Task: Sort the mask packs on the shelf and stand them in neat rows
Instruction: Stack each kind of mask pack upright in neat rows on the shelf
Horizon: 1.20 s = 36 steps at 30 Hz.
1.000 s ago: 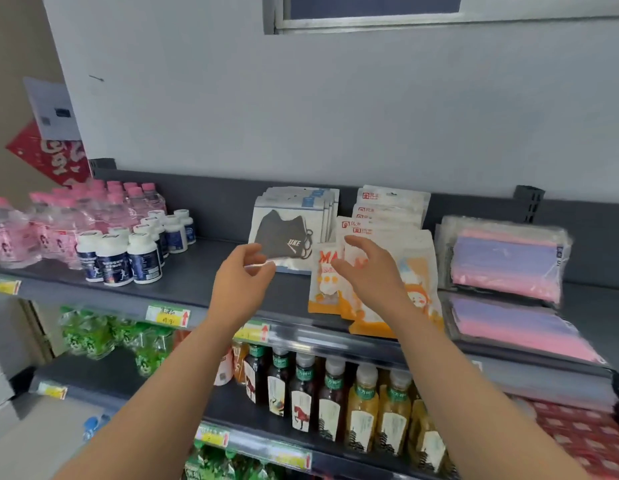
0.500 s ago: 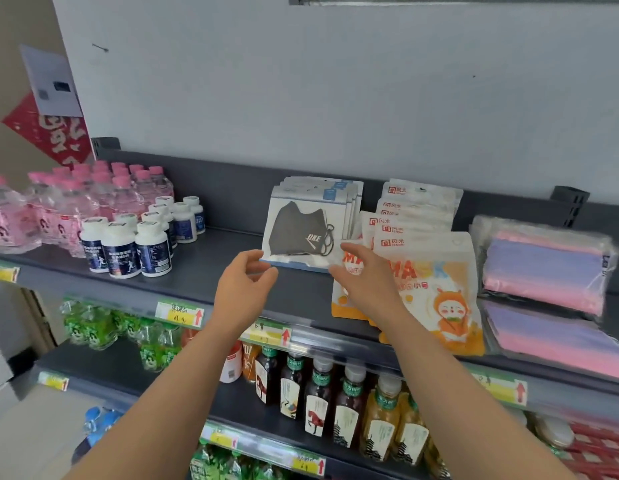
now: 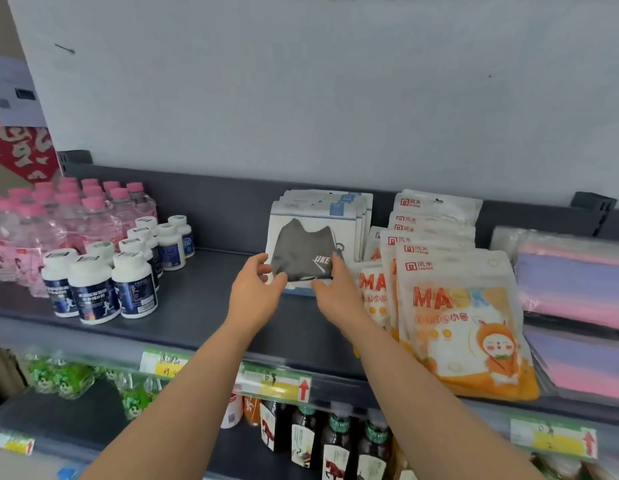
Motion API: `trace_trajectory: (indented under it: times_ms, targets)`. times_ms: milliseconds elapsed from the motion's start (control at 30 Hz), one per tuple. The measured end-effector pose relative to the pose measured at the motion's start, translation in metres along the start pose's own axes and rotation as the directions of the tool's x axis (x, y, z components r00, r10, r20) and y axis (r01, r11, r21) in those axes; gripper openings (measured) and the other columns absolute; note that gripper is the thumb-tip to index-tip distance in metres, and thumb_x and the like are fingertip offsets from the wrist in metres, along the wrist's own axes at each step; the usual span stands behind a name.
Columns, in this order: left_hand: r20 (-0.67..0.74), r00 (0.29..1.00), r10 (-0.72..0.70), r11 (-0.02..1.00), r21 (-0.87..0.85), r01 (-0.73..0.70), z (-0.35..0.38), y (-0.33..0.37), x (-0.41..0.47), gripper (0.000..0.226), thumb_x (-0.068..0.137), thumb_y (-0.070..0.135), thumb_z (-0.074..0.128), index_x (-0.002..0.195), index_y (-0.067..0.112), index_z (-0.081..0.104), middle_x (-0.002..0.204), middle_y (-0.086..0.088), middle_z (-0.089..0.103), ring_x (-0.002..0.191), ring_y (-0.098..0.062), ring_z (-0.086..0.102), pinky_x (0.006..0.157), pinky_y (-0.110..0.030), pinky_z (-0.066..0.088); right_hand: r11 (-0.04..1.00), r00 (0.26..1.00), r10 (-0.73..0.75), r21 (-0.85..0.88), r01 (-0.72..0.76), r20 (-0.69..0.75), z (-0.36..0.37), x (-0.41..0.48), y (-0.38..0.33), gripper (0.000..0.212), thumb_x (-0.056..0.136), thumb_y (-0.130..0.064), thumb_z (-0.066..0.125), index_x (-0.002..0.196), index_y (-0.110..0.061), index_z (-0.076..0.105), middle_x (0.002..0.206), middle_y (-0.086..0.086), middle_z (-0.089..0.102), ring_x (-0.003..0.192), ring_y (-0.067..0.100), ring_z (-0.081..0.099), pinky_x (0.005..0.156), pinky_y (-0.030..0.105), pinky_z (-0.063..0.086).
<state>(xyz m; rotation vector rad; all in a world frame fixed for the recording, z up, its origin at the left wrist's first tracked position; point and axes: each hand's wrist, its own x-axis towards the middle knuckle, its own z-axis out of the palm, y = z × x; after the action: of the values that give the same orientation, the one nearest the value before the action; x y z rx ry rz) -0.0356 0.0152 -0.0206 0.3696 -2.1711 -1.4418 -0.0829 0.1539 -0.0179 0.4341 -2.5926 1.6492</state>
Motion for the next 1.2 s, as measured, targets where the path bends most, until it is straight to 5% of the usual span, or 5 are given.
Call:
trace_trajectory:
  times_ms: [333,600,867,1000,1200]
  targets:
    - [0.134,0.991,-0.017,0.999,0.032,0.013,0.005,-0.017,0.080,0.088,0.088,0.032,0.066,0.155,0.013,0.011,0.158,-0.010,0.018,0.143,-0.028,0.026,0.113,-0.043,0.029,0.996,0.970,0.077,-0.022,-0.085,-0.230,0.008,0.041,-0.008,0.061,0.097,-0.017,0.042,0.152,-0.014,0.016,0.159,0.000,0.020,0.146,0.022,0.022,0.120,0.043,0.022]
    - [0.284,0.955,-0.089,0.985,-0.115,0.126,0.024,-0.031,0.125,0.092,0.079,0.038,0.076,0.149,0.009,0.024,0.141,-0.006,0.050,0.127,-0.025,0.050,0.106,-0.041,0.042,0.992,0.937,0.126,0.059,-0.113,-0.325,-0.008,0.059,-0.003,0.044,0.102,-0.013,0.036,0.146,-0.013,0.029,0.130,-0.007,0.037,0.120,0.008,0.037,0.094,0.019,0.028]
    - [0.277,0.958,0.073,0.981,-0.192,-0.019,0.045,-0.024,0.128,0.055,0.088,0.029,0.069,0.134,0.016,0.042,0.114,0.008,0.056,0.104,-0.013,0.057,0.082,-0.024,0.044,0.972,0.928,0.204,0.181,-0.153,-0.312,-0.013,0.090,0.002,0.072,0.097,-0.046,0.046,0.155,-0.020,0.013,0.154,0.004,0.035,0.137,0.024,0.039,0.108,0.038,0.037]
    - [0.256,0.960,0.115,0.978,-0.197,-0.065,0.048,-0.024,0.125,0.054,0.089,0.025,0.068,0.134,0.019,0.038,0.111,0.012,0.054,0.091,0.002,0.055,0.064,-0.010,0.041,0.981,0.933,0.139,0.178,-0.082,-0.332,-0.014,0.098,0.012,0.044,0.091,-0.016,0.057,0.130,-0.022,0.040,0.125,0.000,0.056,0.104,0.013,0.056,0.084,0.028,0.049]
    - [0.256,0.951,0.173,0.980,-0.138,-0.141,0.045,-0.027,0.123,0.060,0.087,0.008,0.064,0.134,0.026,0.031,0.123,0.008,0.052,0.110,-0.011,0.055,0.083,-0.021,0.042,0.984,0.932,0.073,0.177,-0.010,-0.355,-0.013,0.100,0.017,0.046,0.089,-0.008,0.060,0.126,-0.028,0.040,0.119,-0.004,0.056,0.099,0.007,0.057,0.079,0.024,0.052]
